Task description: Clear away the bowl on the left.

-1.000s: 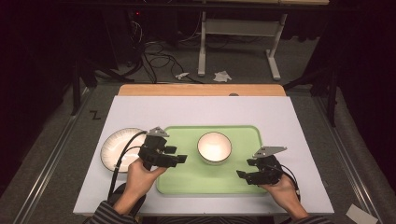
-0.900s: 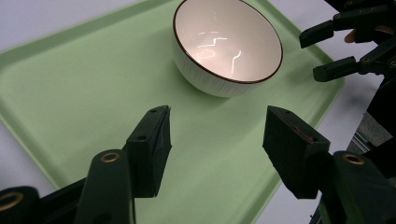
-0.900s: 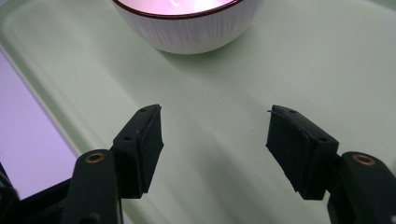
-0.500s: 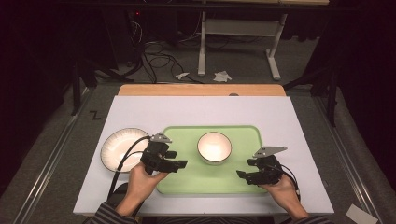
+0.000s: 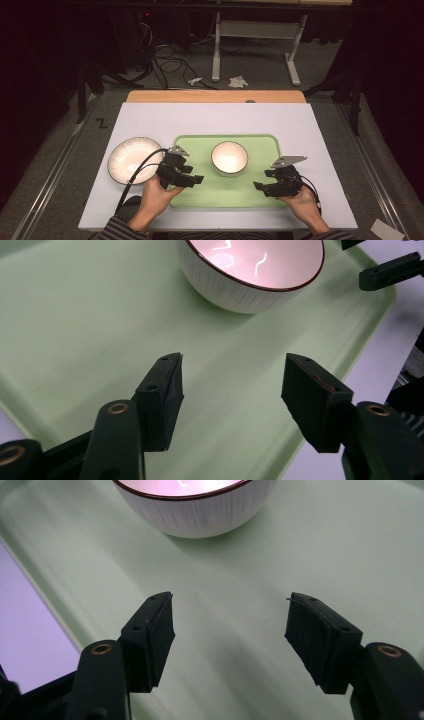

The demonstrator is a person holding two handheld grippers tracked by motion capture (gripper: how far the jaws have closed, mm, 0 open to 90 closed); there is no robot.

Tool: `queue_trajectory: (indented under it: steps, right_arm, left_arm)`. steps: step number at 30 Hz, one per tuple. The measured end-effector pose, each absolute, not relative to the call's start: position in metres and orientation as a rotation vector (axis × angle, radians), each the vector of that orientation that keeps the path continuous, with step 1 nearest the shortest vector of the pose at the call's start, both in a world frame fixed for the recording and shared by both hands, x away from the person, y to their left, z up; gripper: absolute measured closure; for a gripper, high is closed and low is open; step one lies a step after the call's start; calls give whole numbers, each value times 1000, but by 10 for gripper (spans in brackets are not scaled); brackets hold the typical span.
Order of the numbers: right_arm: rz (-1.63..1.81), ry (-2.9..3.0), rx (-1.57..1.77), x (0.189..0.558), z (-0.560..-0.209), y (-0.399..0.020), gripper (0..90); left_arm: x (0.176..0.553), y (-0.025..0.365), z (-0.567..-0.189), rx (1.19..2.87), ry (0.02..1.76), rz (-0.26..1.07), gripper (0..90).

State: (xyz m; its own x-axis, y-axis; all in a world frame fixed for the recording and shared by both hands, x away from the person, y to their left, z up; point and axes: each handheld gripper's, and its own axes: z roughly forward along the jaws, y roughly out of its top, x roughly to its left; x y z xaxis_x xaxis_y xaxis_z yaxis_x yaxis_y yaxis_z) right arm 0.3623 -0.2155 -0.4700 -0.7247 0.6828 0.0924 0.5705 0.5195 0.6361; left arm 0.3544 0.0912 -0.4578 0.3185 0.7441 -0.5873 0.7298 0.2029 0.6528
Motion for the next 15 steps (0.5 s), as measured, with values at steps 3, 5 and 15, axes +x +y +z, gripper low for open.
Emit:
queue_trajectory:
  steps: [3,5,15]
  right_arm:
    - [986,2585,1073,361,-470,-215,373]
    - [987,2589,1074,362,-470,-214,373]
    - [1001,2606,1098,366,-473,-215,372]
  left_arm:
    - [353,89,-463,1551,1409,21,417]
    - [353,86,-467,1561,1417,24,415]
    - [357,83,-474,1586,1449,57,414]
